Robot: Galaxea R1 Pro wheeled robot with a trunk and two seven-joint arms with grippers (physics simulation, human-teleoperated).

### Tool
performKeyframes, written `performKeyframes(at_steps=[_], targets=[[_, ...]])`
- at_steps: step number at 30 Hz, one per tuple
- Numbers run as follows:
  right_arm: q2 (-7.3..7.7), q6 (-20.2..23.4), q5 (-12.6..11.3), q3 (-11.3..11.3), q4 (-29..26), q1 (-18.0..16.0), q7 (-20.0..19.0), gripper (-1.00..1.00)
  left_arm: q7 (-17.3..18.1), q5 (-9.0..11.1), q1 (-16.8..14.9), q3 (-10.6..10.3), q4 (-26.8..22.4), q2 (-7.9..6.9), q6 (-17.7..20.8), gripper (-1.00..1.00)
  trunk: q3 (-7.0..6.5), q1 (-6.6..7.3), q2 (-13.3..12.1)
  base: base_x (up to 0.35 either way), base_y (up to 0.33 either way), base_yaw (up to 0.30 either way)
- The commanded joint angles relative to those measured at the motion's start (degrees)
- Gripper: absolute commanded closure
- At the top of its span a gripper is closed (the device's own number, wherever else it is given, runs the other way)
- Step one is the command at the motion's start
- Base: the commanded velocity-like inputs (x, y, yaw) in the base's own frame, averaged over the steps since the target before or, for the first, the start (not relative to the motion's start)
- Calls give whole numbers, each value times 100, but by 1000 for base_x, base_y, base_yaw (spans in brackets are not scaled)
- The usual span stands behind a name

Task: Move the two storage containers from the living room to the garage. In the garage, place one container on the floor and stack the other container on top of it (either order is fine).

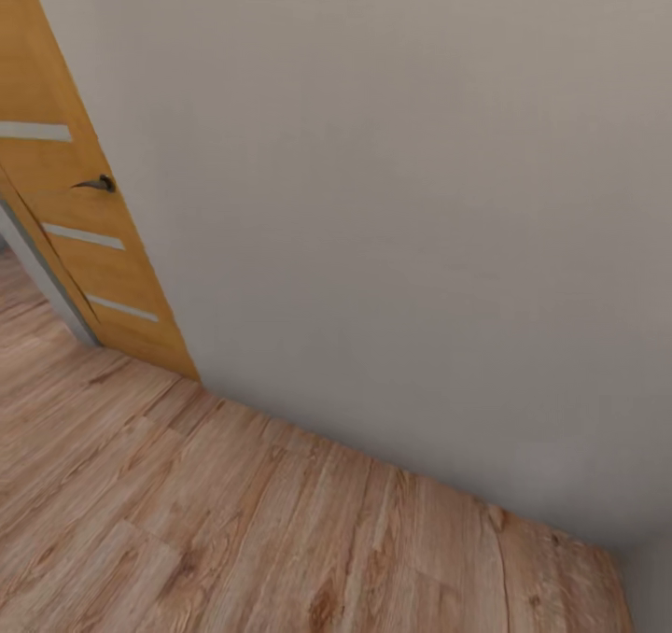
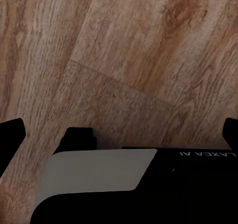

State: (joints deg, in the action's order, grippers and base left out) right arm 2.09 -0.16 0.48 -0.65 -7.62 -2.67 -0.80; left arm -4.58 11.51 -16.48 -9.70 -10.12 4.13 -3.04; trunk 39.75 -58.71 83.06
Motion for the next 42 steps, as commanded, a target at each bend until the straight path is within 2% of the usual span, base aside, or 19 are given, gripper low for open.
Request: performKeyframes(at_steps=[1, 8, 26, 42], targets=[[2, -2, 5, -5, -3, 0, -10, -100, -24, 55, -5, -50, 5, 0, -21, -100, 11, -2, 2, 243, 196, 197], [2, -2, 5, -5, -3, 1, -10, -100, -21, 61, -5, -50, 2, 0, -21, -100, 58, -2, 2, 180, 126, 198], [10, -2, 11, -5, -6, 1, -19, -100, -21, 78, -5, -41, 1, -1, -21, -100, 174, -2, 2, 15, 8, 192], [10, -2, 13, -5, -17, 1, -8, -100, 18, 79, -5, -41, 1, 0, -21, -100, 70, -2, 2, 0, 0, 89]])
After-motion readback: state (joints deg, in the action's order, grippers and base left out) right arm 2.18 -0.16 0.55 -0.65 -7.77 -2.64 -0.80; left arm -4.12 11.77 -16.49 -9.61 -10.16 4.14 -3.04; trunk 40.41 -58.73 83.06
